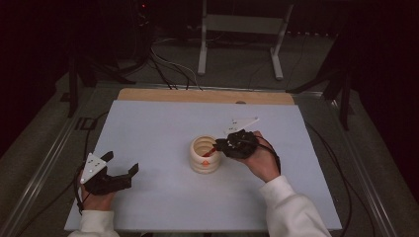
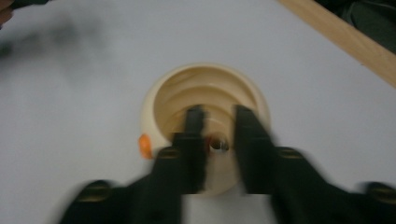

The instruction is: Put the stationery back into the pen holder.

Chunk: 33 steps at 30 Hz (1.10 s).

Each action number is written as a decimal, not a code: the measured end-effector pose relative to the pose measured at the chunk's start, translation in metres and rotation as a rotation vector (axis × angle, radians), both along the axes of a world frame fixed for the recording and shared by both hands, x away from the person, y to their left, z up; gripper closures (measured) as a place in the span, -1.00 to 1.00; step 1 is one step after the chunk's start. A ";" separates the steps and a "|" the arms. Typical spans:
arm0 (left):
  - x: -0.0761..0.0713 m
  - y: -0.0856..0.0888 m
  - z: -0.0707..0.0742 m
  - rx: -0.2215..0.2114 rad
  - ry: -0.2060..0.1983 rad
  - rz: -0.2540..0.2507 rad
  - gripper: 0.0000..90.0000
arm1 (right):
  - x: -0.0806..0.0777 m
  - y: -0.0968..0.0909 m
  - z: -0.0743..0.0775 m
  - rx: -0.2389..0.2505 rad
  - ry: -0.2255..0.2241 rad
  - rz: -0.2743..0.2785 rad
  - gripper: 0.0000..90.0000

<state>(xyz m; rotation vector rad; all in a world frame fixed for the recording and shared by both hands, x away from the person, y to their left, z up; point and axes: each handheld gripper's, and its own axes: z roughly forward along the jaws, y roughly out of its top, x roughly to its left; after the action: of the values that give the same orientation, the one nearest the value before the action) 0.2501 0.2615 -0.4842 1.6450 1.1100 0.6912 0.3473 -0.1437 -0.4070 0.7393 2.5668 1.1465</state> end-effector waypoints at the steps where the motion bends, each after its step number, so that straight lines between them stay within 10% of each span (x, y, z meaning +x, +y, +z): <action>1: 0.000 0.000 0.000 -0.001 -0.001 0.001 -0.99 | 0.000 -0.001 0.000 0.009 -0.001 -0.021 0.08; 9: 0.000 0.000 0.000 0.000 0.000 0.001 -0.99 | 0.000 -0.014 0.000 0.059 -0.038 -0.142 -0.63; 33: -0.003 -0.003 0.007 0.033 -0.005 -0.012 -0.99 | -0.023 -0.079 -0.009 0.146 -0.153 -0.316 -0.96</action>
<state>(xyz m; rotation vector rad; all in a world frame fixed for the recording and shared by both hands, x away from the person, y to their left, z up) 0.2473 0.2588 -0.4771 1.6764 1.0894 0.7089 0.3243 -0.2222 -0.4156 1.0058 2.1625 1.2390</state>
